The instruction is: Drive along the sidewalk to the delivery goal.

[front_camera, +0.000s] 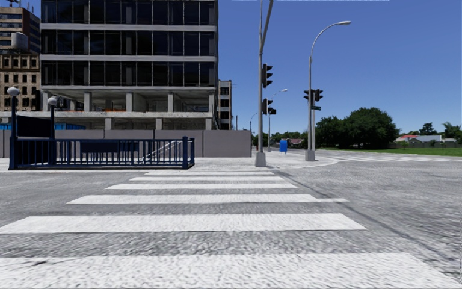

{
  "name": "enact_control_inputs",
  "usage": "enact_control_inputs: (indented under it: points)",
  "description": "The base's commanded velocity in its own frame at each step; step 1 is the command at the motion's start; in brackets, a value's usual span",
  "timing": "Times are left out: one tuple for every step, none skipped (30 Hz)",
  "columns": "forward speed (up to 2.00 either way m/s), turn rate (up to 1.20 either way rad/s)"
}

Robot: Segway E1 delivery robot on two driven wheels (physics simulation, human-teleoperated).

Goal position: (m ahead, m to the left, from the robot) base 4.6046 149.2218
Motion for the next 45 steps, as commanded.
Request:
enact_control_inputs:
  points:
    - [2.00,0.24]
    - [2.00,0.27]
    - [2.00,0.27]
    - [2.00,0.29]
    - [2.00,0.32]
    - [2.00,0.33]
    - [2.00,0.00]
    - [2.00,0.00]
    - [2.00,0.00]
    - [2.00,0.00]
    - [2.00,0.00]
    - [2.00,0.00]
    - [2.00,0.00]
    - [2.00,0.00]
    - [2.00,0.00]
    - [2.00,0.00]
    - [2.00,0.00]
    - [2.00,0.00]
    - [2.00,0.00]
    - [2.00,0.00]
    - [2.00,0.00]
    - [2.00,0.00]
    - [2.00,0.00]
    - [2.00,0.00]
    - [2.00,0.00]
    - [2.00,0.00]
    - [2.00,0.00]
    - [2.00,0.00]
    - [2.00,0.00]
    - [2.00,0.00]
    - [2.00,0.00]
    - [2.00,0.00]
    - [2.00,0.00]
    - [2.00,0.00]
    - [2.00,0.00]
    - [1.92,0.00]
    - [1.77,0.00]
    - [1.62,0.00]
    - [1.49,0.00]
    - [1.49,0.00]
    - [1.47,0.00]
    - [1.46,0.00]
    - [1.46,0.00]
    - [1.46,0.00]
    - [1.46,0.00]
